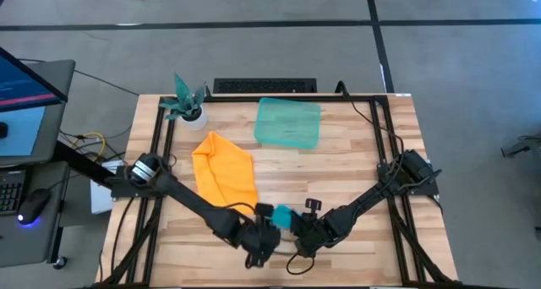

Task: Roll microfiber towels into tight, uniform cylinder then place into a basket
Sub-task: Roll the blue microfiber towel

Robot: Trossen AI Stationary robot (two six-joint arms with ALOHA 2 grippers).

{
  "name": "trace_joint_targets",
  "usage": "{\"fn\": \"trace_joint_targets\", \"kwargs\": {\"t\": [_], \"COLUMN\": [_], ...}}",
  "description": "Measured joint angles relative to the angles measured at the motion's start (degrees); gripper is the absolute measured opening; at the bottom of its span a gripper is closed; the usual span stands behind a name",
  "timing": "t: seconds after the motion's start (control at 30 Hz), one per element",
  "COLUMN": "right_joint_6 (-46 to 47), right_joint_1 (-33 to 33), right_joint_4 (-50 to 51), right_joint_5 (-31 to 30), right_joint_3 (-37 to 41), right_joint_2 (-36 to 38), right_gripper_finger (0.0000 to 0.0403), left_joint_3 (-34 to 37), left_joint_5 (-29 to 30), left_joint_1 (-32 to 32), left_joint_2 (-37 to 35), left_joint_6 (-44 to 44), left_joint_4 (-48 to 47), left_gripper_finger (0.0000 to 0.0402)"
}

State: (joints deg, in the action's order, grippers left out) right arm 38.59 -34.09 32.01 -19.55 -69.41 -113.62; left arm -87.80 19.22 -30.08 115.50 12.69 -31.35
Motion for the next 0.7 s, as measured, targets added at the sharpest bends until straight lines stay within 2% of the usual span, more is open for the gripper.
{"fn": "trace_joint_targets", "kwargs": {"t": [0.2, 0.4, 0.7], "right_joint_6": [0.0, -0.01, 0.0], "right_joint_1": [0.0, 0.0, -0.02], "right_joint_4": [-0.55, -0.66, -0.88], "right_joint_5": [0.11, 0.13, 0.15], "right_joint_3": [0.04, 0.04, 0.04], "right_joint_2": [0.0, 0.0, 0.0], "right_gripper_finger": [0.0102, 0.0102, 0.0102], "left_joint_3": [5.1, 11.18, 15.22], "left_joint_5": [-1.21, -8.25, -7.62], "left_joint_1": [0.48, 5.34, 10.52], "left_joint_2": [0.02, 0.02, 0.0], "left_joint_6": [-6.25, -5.02, -1.77], "left_joint_4": [12.04, 20.23, 22.27], "left_gripper_finger": [0.013, 0.013, 0.013]}}
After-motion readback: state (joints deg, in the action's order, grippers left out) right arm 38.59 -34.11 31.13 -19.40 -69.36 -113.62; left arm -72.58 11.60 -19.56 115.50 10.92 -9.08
